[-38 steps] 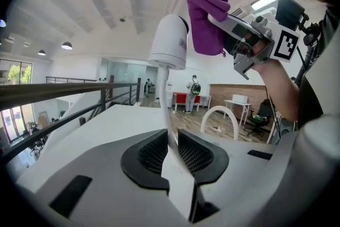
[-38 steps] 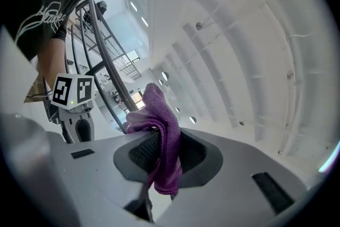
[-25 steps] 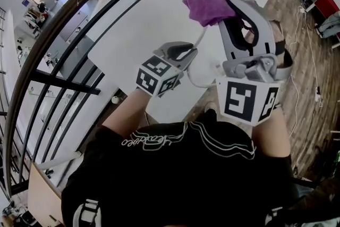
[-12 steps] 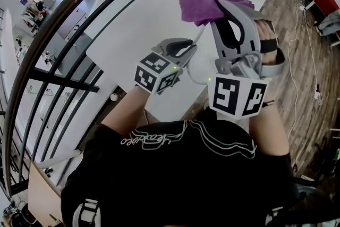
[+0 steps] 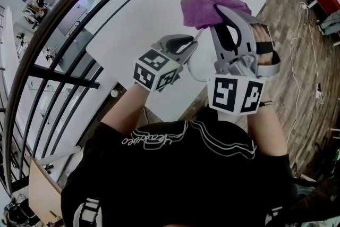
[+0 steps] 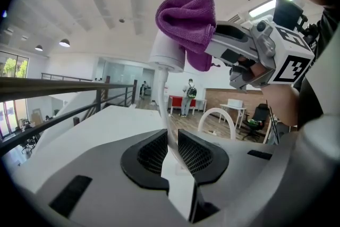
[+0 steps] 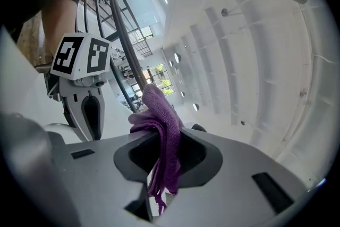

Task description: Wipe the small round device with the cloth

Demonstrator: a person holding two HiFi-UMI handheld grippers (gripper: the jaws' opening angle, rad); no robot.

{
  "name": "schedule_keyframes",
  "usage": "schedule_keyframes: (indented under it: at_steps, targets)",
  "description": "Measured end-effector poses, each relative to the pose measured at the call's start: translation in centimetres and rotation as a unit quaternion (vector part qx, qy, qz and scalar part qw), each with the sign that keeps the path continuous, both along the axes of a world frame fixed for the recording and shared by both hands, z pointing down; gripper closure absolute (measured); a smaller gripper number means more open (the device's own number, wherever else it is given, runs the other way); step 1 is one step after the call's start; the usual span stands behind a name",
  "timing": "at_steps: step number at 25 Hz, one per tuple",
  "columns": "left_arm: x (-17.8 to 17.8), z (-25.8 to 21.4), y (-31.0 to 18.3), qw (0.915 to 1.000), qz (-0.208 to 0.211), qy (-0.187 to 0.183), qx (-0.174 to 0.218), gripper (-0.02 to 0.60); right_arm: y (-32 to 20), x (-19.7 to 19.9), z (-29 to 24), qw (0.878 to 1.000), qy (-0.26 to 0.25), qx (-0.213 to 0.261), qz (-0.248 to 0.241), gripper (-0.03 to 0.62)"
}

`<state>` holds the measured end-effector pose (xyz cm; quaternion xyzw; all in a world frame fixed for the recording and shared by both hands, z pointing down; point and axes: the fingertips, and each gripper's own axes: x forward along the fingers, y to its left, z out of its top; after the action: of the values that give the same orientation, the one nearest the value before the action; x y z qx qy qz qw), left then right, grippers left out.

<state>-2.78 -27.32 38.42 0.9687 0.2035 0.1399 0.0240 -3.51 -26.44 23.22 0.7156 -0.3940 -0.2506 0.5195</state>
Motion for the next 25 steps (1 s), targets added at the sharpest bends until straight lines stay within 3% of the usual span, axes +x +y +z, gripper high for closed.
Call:
schedule_keyframes:
  at_steps: [5,15,20,25]
  targets:
    - [0.1,0.0,-0.1,1.0000,0.002,0.001,-0.002,0.526,-0.2,0.2,1.8,1.000,-0.014,-0.015,0.001,0.522]
    - [0.1,0.2,-0.1,0.9999,0.005,0.005,-0.015,0.526,-0.3,0.2,4.6,0.995,-0.096,-0.031,-0.010,0.522]
    - [0.1,0.1,-0.3,0.9996,0.011,0.003,-0.025,0.525,0.3,-0.4,6.4,0.982,-0.180,-0.053,-0.025,0.522]
    - [-0.2,0.0,-0.6,0.9992,0.008,0.011,-0.038,0.525,1.0,-1.2,6.7,0.962,-0.264,-0.022,-0.060,0.522]
